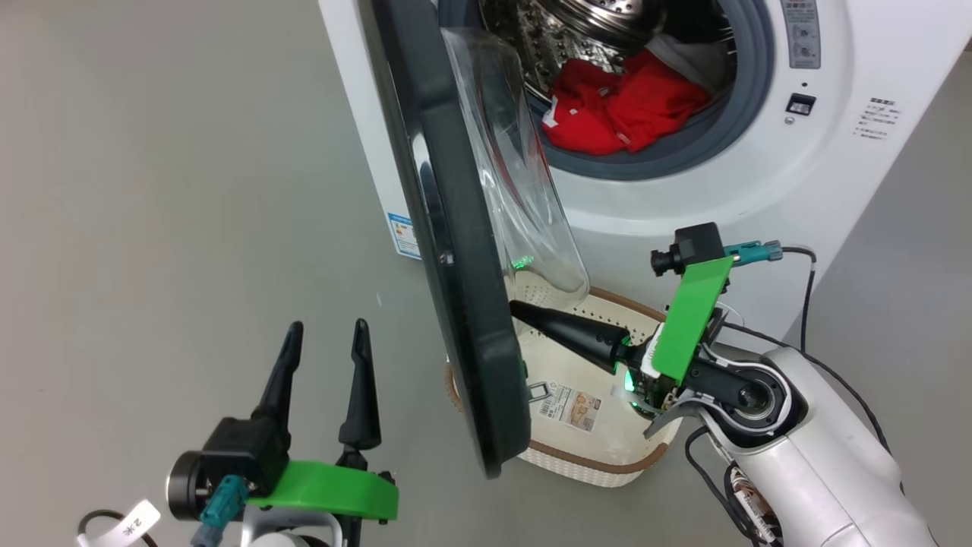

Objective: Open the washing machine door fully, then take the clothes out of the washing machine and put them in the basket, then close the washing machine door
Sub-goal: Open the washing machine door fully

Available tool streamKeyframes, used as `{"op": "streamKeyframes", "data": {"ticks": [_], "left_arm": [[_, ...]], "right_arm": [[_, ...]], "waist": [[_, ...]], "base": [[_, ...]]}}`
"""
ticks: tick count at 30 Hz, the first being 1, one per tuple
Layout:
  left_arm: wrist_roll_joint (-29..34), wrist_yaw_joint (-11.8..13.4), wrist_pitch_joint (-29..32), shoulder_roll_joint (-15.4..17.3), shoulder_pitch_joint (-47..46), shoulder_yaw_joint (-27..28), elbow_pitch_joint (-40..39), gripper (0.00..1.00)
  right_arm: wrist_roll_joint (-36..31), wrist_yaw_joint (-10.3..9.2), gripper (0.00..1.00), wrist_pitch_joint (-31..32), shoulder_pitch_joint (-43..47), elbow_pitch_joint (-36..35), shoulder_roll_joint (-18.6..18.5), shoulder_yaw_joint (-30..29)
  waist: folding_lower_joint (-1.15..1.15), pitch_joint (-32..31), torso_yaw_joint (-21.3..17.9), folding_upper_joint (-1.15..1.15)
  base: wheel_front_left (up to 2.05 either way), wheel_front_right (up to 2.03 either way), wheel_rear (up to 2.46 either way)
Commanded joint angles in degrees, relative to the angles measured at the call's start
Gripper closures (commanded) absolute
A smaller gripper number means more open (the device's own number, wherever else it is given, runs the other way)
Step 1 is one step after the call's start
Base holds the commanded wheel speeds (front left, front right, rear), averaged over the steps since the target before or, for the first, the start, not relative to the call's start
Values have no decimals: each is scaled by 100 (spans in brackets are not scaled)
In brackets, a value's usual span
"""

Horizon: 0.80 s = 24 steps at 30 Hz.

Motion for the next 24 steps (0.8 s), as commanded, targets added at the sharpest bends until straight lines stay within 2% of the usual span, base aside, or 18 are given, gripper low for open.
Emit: {"op": "streamKeyframes", "data": {"ticks": [1,16,24], "left_arm": [[45,-19,-29,86,-2,160,-125,0],[6,-10,-29,86,22,100,-123,0],[-36,5,-29,86,6,65,-127,0]], "right_arm": [[55,44,100,-15,-5,-202,120,166],[549,44,100,-346,-34,-281,-82,781],[958,44,100,-652,-170,-420,-367,1257]], "waist": [[0,-20,66,0],[0,-38,300,0],[0,-9,337,0]], "base": [[0,0,0],[0,0,0],[0,0,0]]}}
